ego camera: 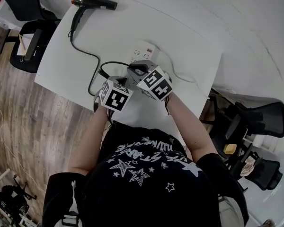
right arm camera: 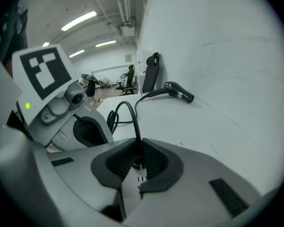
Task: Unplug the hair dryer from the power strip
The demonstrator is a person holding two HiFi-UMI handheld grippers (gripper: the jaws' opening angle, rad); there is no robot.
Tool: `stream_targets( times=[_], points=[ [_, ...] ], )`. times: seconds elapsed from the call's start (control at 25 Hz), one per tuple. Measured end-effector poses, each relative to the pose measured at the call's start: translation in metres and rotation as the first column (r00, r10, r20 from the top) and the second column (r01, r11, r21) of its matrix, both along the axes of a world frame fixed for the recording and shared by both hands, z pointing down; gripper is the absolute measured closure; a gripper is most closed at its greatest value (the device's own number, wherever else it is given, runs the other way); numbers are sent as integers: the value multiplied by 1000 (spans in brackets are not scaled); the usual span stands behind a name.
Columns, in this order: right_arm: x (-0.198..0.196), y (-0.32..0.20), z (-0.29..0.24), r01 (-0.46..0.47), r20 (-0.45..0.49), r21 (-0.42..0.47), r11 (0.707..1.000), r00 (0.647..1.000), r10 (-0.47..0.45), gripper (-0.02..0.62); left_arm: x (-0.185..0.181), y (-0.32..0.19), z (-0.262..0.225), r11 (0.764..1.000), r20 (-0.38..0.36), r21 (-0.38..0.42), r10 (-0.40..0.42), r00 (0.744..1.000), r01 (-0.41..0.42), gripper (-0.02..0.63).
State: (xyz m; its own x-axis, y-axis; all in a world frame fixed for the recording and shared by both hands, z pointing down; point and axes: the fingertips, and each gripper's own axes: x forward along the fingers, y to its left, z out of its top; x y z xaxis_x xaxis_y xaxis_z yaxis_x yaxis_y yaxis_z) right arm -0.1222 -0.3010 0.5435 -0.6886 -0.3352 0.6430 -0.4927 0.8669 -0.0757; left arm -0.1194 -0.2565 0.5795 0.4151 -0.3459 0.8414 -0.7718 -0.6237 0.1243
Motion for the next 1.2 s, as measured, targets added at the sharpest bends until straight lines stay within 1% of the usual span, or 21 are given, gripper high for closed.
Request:
stream_targets(
  times=[0.08, 0.16, 0.24, 0.44, 0.52, 0.6, 0.72, 0.76, 0.8, 0.88, 0.96, 1.08, 1.2],
  points=[
    [4, -4, 0, -37, 70, -61, 997, 997, 41, 546, 0, 0, 0, 1000, -1, 1, 1, 1000, -1, 600],
    [5, -5, -1, -46, 83, -68, 997, 995, 52, 546, 0, 0, 0, 1000, -4, 3, 0, 1000, 0, 600],
    [4, -4, -2, -39, 60, -41, 998, 997, 42, 546, 0, 0, 0, 1000, 0, 6, 3, 1000, -3, 600],
    [1, 7, -5, 21, -60, 90, 996, 998, -16, 548, 0, 0, 0, 1000, 11, 3, 9, 1000, -9, 600],
    [1, 8, -4, 23, -64, 104, 994, 998, -16, 548, 0, 1, 1, 1000, 11, 2, 9, 1000, -9, 600],
    [1, 6, -4, 0, -24, 77, 997, 1000, 2, 548, 0, 1, 1, 1000, 16, 3, 13, 1000, -13, 600],
    [10, -5, -3, -81, 97, -39, 996, 992, 85, 548, 0, 0, 1, 1000, 19, 6, 20, 1000, -20, 600],
    [14, -6, -3, -97, 122, -63, 993, 987, 104, 548, 1, 0, 1, 1000, 18, 7, 21, 1000, -21, 600],
    [17, -5, -3, -104, 133, -69, 992, 985, 112, 548, 1, 0, 1, 1000, 18, 9, 22, 1000, -22, 600],
    [18, -4, -4, -103, 130, -48, 994, 986, 109, 546, 1, 0, 1, 1000, 23, 15, 22, 999, -22, 600],
    [16, -2, -4, -88, 105, -12, 996, 990, 89, 546, 1, 0, 1, 1000, 28, 18, 23, 999, -24, 600],
    [5, 5, -7, -24, 21, 65, 998, 1000, 22, 548, 1, 0, 1, 1000, 20, 8, 23, 1000, -23, 600],
    [-8, 5, -17, 23, -7, 99, 995, 1000, -23, 546, 0, 0, 1, 1000, 16, -3, 23, 1000, -23, 600]
  ],
)
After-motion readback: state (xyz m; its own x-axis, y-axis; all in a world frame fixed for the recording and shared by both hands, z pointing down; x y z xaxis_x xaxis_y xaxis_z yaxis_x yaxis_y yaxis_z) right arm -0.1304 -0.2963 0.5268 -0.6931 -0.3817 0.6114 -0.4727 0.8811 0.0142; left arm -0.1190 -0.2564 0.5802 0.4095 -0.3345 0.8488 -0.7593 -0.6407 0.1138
